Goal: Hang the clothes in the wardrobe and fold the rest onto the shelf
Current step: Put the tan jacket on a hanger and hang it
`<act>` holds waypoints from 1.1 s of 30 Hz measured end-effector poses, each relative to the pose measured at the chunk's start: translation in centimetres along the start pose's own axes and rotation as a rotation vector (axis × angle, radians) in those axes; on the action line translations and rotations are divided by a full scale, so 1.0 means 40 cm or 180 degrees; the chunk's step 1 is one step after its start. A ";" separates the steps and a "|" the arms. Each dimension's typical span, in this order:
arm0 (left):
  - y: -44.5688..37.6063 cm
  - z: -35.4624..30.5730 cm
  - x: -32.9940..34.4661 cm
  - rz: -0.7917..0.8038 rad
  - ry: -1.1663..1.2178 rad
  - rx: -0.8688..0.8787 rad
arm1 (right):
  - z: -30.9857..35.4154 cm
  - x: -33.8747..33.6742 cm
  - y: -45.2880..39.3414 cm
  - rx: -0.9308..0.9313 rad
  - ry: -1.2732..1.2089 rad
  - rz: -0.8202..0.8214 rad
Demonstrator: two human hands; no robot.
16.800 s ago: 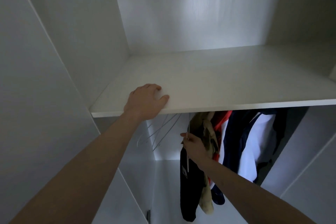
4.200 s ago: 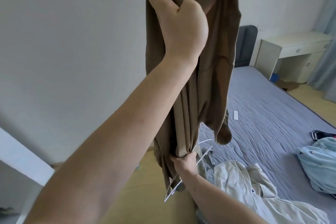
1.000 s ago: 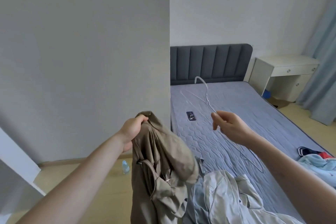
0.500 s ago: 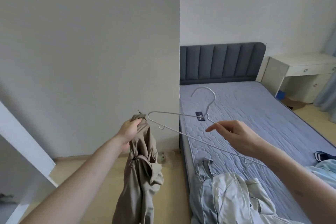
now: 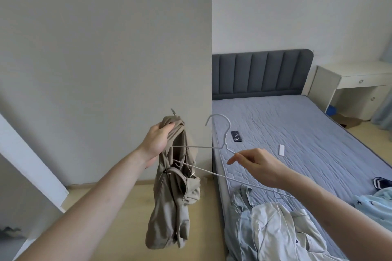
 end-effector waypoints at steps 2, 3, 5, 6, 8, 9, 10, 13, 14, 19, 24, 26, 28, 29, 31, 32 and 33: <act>0.013 -0.027 0.032 0.0198 0.0007 0.0042 | 0.007 0.024 -0.006 -0.0023 0.0038 0.0167; 0.019 -0.042 0.047 0.0300 0.0009 0.0065 | 0.013 0.037 -0.005 -0.0045 0.0012 0.0264; 0.028 -0.072 0.071 0.0461 -0.0003 0.0134 | 0.030 0.054 -0.001 -0.0094 -0.0180 0.0398; 0.031 -0.085 0.080 0.0523 -0.0008 0.0176 | 0.042 0.056 0.000 -0.0133 -0.0296 0.0434; 0.038 -0.104 0.094 0.0631 -0.0086 0.0304 | 0.069 0.050 0.000 -0.0238 -0.0441 0.0490; 0.043 -0.112 0.103 0.0675 -0.0222 0.0410 | 0.081 0.045 -0.002 -0.0283 -0.0462 0.0514; 0.052 -0.121 0.115 0.0726 -0.0393 0.0536 | 0.090 0.041 -0.003 -0.0317 -0.0472 0.0541; 0.088 -0.144 0.173 0.1051 -0.0811 0.0865 | 0.105 0.045 -0.004 -0.0403 -0.0604 0.0568; 0.100 -0.149 0.189 0.1093 -0.1103 0.0955 | 0.104 0.046 -0.003 -0.0418 -0.0737 0.0509; 0.110 -0.127 0.212 0.0773 -0.2952 0.1209 | 0.075 0.034 0.013 -0.0350 -0.1393 -0.0108; 0.113 -0.137 0.201 0.0143 -0.4039 0.1601 | 0.036 0.077 0.037 -0.0123 -0.2080 -0.0451; 0.123 -0.161 0.188 -0.0164 -0.4303 0.1952 | 0.024 0.088 0.044 -0.0068 -0.2275 -0.0585; 0.127 -0.179 0.179 -0.0112 -0.4260 0.2130 | 0.019 0.086 0.049 -0.0089 -0.2225 -0.0725; 0.124 -0.183 0.173 0.0022 -0.4190 0.2117 | 0.016 0.078 0.051 -0.0117 -0.2122 -0.0810; 0.123 -0.181 0.165 0.0469 -0.3995 0.1982 | 0.010 0.058 0.052 -0.0181 -0.1826 -0.0943; 0.127 -0.178 0.161 0.0678 -0.3879 0.1911 | 0.005 0.049 0.053 -0.0193 -0.1689 -0.0980; 0.134 -0.178 0.156 0.0797 -0.3788 0.1879 | -0.004 0.042 0.054 -0.0165 -0.1585 -0.1015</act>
Point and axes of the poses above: each hand's wrist, its own y-axis away from the middle knuckle, its own x-axis out of the palm, z = x × y, the point moved 10 cm from there along -y, towards the middle knuckle, and after that the axes turned 8 degrees about -x, right-handed, at the moved point
